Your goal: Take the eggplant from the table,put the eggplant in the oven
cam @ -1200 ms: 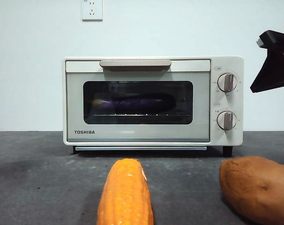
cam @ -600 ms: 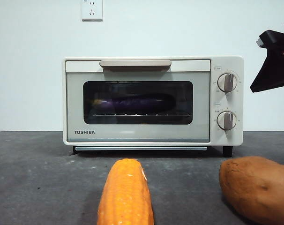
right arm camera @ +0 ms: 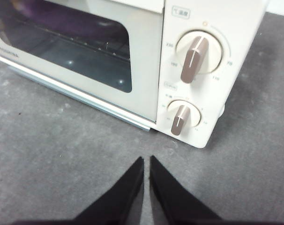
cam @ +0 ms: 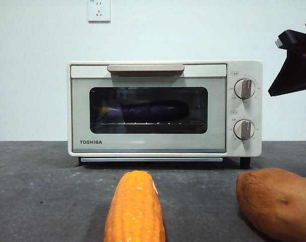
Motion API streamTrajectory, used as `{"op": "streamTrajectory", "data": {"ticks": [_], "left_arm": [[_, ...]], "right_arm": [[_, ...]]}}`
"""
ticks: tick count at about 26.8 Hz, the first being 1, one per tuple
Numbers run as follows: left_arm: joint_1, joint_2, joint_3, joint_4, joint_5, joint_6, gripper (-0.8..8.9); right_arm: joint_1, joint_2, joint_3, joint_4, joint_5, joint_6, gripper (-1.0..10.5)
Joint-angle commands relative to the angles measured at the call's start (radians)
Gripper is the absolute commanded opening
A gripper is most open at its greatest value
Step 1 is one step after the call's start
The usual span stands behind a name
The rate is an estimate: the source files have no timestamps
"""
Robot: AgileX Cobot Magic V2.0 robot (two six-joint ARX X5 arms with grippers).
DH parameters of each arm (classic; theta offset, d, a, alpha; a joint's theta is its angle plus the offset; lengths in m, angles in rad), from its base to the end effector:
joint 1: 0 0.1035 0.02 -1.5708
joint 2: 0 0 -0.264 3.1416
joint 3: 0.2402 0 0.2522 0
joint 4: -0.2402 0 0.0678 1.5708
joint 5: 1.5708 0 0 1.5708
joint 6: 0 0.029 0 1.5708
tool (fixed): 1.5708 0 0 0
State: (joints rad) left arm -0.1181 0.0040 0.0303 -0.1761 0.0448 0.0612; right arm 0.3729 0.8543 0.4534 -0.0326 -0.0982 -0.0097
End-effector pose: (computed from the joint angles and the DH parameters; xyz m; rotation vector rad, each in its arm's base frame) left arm 0.0942 -0.0125 0.1565 0.0665 0.1448 -0.1671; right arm 0.1697 0.0694 0.2216 -0.0693 0.4311 0.4658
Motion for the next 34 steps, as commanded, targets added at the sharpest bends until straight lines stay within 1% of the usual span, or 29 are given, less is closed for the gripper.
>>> {"op": "streamTrajectory", "data": {"ticks": [1,10,12,14,17,19,20,23,27,30,34], "left_arm": [[0.000,-0.001,-0.026,0.019,0.000,0.005,0.06],[0.000,-0.001,-0.026,0.019,0.000,0.005,0.06],[0.000,-0.001,-0.026,0.019,0.000,0.005,0.06],[0.000,-0.001,-0.026,0.019,0.000,0.005,0.06],[0.000,-0.001,-0.026,0.019,0.000,0.005,0.06],[0.000,-0.001,-0.026,0.019,0.000,0.005,0.06],[0.000,-0.001,-0.026,0.019,0.000,0.005,0.06],[0.000,-0.001,-0.026,0.019,0.000,0.005,0.06],[0.000,-0.001,-0.026,0.019,0.000,0.005,0.06],[0.000,-0.001,-0.026,0.019,0.000,0.005,0.06],[0.000,-0.001,-0.026,0.019,0.000,0.005,0.06]], "right_arm": [[0.004,0.006,0.006,0.011,0.001,0.010,0.1],[0.002,-0.016,0.006,0.006,0.008,0.010,0.1],[-0.003,-0.103,0.006,0.003,0.052,0.010,0.1],[-0.004,-0.230,0.006,0.003,0.069,0.006,0.1],[-0.026,-0.415,0.004,0.003,0.076,-0.066,0.1],[-0.085,-0.513,-0.017,0.003,0.075,-0.106,0.1],[-0.105,-0.532,-0.028,0.003,0.074,-0.108,0.1],[-0.192,-0.599,-0.097,0.003,0.071,-0.089,0.1],[-0.298,-0.679,-0.216,0.003,0.071,-0.025,0.1],[-0.349,-0.728,-0.300,0.003,0.071,0.012,0.1],[-0.383,-0.783,-0.389,0.002,0.071,0.037,0.1]]}}
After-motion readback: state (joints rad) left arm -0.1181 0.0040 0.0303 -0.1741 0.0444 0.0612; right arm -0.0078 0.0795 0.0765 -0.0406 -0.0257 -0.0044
